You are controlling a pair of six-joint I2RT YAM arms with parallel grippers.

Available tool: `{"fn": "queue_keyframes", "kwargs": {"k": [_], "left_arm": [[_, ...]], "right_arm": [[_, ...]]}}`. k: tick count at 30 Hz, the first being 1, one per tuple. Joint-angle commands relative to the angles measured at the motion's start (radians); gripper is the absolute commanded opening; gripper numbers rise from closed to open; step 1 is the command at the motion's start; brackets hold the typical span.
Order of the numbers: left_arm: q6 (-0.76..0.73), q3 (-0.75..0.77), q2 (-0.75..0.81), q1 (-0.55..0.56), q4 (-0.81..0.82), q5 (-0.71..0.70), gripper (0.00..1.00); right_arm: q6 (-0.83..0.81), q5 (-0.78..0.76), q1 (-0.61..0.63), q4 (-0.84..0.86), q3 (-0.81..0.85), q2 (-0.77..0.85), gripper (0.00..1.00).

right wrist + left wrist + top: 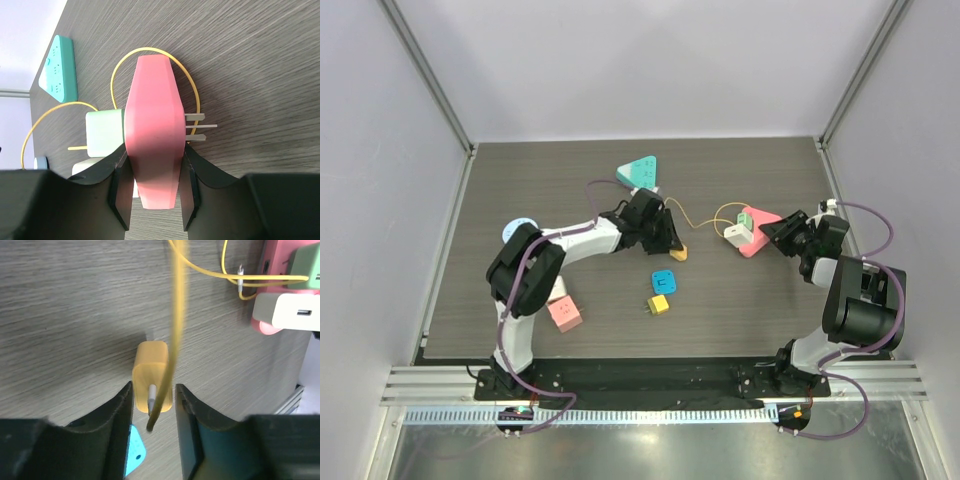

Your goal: Pull the plug off the socket

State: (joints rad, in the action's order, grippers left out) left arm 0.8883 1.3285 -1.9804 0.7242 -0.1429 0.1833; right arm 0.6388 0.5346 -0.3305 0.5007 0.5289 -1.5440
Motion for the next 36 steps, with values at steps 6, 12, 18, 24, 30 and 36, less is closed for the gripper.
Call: {"fn": "queue_keyframes", "kwargs": {"k": [6,12,18,24,30,36], "left_arm": [[-0.02,-0.015,0.118,-0.005,-0.033,-0.082,0.8],[-0.161,0.13,0.183,0.027,-0.228,-0.287,0.86],[-0.207,0.375,0.044,0.037,-0.251,-0.135,0.86],[-0.192,0.699,-0.185,0.061,-0.239,0.001,0.84],[-0.161,0.932,-0.4,0.086,-0.264,0.005,0.8],[-0.103,0.943,-0.471,0.106,-0.176,0.027,0.82]], "right_arm": [[0.021,0.024,-0.001,0.067,0.003,0.013,0.01],[0.013,0.024,-0.001,0.059,0.006,0.01,0.01],[-0.002,0.007,0.004,0.036,0.01,0.021,0.01],[-0.004,0.008,0.005,0.038,0.013,0.013,0.01],[-0.005,0.011,0.005,0.036,0.01,0.021,0.01],[0.001,0.019,0.005,0.045,0.01,0.015,0.01]]}}
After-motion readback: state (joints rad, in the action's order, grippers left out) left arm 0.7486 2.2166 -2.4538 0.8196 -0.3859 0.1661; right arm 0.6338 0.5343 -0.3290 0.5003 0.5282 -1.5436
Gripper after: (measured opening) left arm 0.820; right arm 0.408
